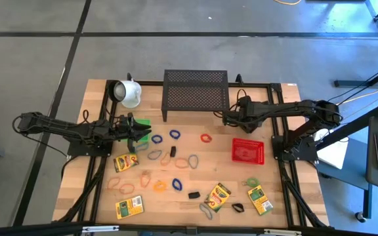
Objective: Pick & Place Office Desk Supplies
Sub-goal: Put the blue rubber band into the black bin, then put the black rubber band into the black bin
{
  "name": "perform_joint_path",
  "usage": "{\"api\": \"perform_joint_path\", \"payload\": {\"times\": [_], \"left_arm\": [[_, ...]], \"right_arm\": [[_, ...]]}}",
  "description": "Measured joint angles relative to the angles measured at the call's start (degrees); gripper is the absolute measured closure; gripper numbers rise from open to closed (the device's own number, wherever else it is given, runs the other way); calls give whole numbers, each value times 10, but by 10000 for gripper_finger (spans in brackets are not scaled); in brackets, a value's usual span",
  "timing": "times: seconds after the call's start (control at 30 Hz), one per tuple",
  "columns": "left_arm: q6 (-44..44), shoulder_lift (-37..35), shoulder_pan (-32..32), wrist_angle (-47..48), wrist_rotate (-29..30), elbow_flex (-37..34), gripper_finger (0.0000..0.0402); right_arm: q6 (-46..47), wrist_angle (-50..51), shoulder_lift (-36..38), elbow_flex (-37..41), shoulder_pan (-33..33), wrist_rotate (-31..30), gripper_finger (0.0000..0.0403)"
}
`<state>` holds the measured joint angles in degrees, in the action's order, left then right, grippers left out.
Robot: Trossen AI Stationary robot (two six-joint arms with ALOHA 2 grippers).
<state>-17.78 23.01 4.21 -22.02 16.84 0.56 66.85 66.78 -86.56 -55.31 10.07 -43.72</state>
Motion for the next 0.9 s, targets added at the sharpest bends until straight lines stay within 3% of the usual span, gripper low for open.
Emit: {"api": "perform_joint_path", "payload": {"times": [0.37,0.6,0.9], "left_arm": [[0,0,0,0,0,0,311],[0,0,0,0,0,0,311],[0,0,0,0,0,0,311]], "right_arm": [[0,0,0,0,1,21,239],[-13,1,0,0,-13,120,220],[3,25,1,-74,-119,226,234]]}}
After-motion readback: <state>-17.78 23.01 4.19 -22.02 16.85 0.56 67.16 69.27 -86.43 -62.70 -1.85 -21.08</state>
